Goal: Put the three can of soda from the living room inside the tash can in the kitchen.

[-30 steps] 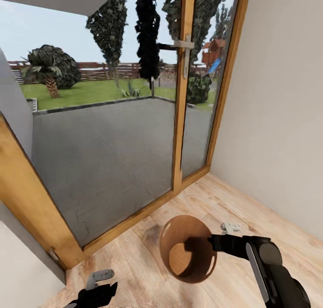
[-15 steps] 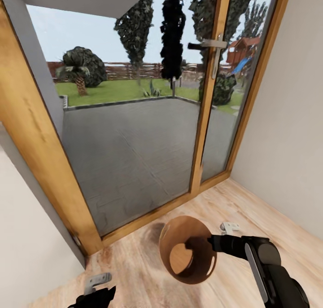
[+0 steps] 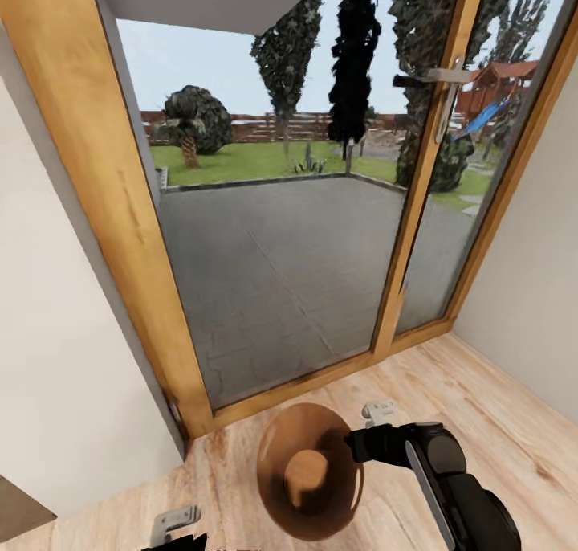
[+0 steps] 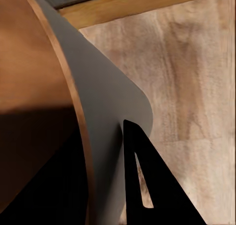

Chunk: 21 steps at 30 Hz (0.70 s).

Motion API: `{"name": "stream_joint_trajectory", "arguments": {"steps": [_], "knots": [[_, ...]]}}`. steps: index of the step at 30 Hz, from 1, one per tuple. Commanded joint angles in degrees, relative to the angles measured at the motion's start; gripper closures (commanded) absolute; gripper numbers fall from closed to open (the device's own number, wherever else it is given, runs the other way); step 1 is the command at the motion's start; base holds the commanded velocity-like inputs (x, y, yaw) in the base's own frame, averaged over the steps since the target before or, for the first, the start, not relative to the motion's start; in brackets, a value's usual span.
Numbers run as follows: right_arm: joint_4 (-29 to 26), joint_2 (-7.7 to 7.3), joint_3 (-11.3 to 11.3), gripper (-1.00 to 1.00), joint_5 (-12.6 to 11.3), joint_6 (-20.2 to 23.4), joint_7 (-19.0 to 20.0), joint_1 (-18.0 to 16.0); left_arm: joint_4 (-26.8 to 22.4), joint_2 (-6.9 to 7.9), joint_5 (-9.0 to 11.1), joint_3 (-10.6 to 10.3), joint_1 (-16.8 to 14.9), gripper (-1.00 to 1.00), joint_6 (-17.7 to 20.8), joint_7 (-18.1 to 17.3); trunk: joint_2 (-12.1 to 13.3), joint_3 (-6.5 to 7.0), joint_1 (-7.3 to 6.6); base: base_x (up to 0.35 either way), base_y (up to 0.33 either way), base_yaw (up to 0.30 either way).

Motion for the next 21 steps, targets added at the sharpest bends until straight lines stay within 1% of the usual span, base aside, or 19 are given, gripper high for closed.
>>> {"name": "stream_joint_trajectory", "arguments": {"steps": [1, 8, 21], "knots": [[-0.02, 0.01, 0.03, 1.0, -2.2, 0.38, 0.24, -0.01, 0.01, 0.01, 0.01, 0.0, 0.0, -1.0, -0.01, 0.0, 0.0, 0.01, 0.0, 0.0, 0.0, 0.299], [0.0, -0.02, 0.09, 1.0, -2.2, 0.42, 0.08, -0.01, 0.18, 0.01, 0.02, -0.01, 0.0, -1.0, -0.97, 0.0, 0.0, 0.01, 0.0, 0.0, 0.0, 0.298], [-0.09, 0.04, 0.84, 1.0, -2.85, 0.48, 0.69, -0.01, 1.08, -0.28, -0.12, -0.34, -0.02, -1.0, -1.19, 0.0, 0.0, 0.01, 0.0, 0.0, 0.0, 0.298]]}}
